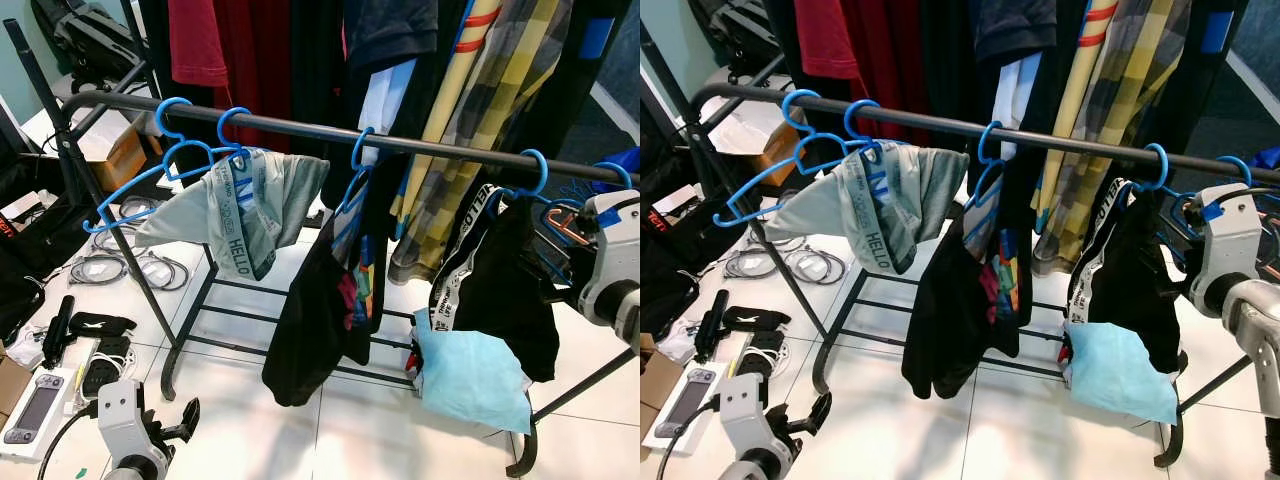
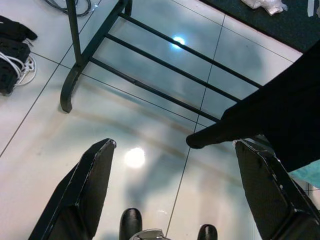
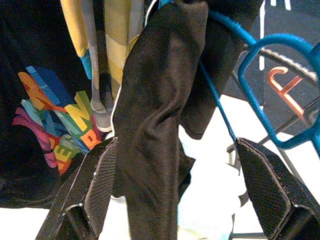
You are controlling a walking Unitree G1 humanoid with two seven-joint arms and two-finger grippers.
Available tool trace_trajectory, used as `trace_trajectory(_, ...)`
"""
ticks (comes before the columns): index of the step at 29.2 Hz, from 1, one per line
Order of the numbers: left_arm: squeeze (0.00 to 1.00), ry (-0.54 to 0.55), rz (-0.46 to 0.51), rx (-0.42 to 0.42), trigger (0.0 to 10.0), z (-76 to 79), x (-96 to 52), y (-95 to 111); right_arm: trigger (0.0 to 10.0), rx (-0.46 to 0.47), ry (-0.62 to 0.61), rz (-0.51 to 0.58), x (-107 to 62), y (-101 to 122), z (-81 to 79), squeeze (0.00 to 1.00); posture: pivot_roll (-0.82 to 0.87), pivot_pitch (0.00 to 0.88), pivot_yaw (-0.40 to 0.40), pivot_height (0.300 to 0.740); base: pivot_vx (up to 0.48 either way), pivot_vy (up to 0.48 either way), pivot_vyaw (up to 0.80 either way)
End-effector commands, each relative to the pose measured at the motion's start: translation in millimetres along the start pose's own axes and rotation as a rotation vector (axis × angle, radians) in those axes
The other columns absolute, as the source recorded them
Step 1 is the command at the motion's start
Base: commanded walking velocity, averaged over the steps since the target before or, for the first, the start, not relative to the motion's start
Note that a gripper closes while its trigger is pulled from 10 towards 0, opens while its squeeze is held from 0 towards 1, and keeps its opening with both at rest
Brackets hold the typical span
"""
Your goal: Hang hanger
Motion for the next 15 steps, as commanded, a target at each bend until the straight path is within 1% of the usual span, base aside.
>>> trace_trajectory(1,0.00,0.017,-0.016,-0.016,10.0,-4.3,-4.6,-5.3,4.0,0.021,0.012,-0.022,1.1,-7.3,-4.0,0.00,-0.08,0.128,-0.008,0.740,0.000,0.000,0.00)
trace_trajectory(3,0.00,0.017,-0.016,-0.016,10.0,-4.2,-4.6,-5.3,4.0,0.022,0.015,-0.019,1.3,-7.2,-4.9,0.00,-0.08,0.128,-0.008,0.740,0.000,0.000,0.00)
trace_trajectory(4,0.00,0.017,-0.015,-0.016,10.0,-4.1,-4.6,-5.2,0.0,0.025,0.024,-0.010,1.5,-5.7,-7.2,0.00,-0.08,0.127,-0.007,0.740,0.000,0.000,0.00)
trace_trajectory(15,0.00,0.017,-0.012,-0.018,10.0,-4.2,-4.4,-4.3,0.0,0.043,0.043,0.002,2.9,-3.6,-13.9,0.00,-0.08,0.126,-0.005,0.740,0.000,0.000,0.00)
Point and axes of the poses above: a point about 5 cm out from each wrist's last joint towards the gripper, its own x axis pointing out of the wrist towards the gripper, its own y axis along the axis of the wrist's last joint, z = x × y, the point moved 4 cm from there along x, pointing out of the wrist towards the gripper, and after that the axes turned 7 degrees about -x, right-handed, at the moved point
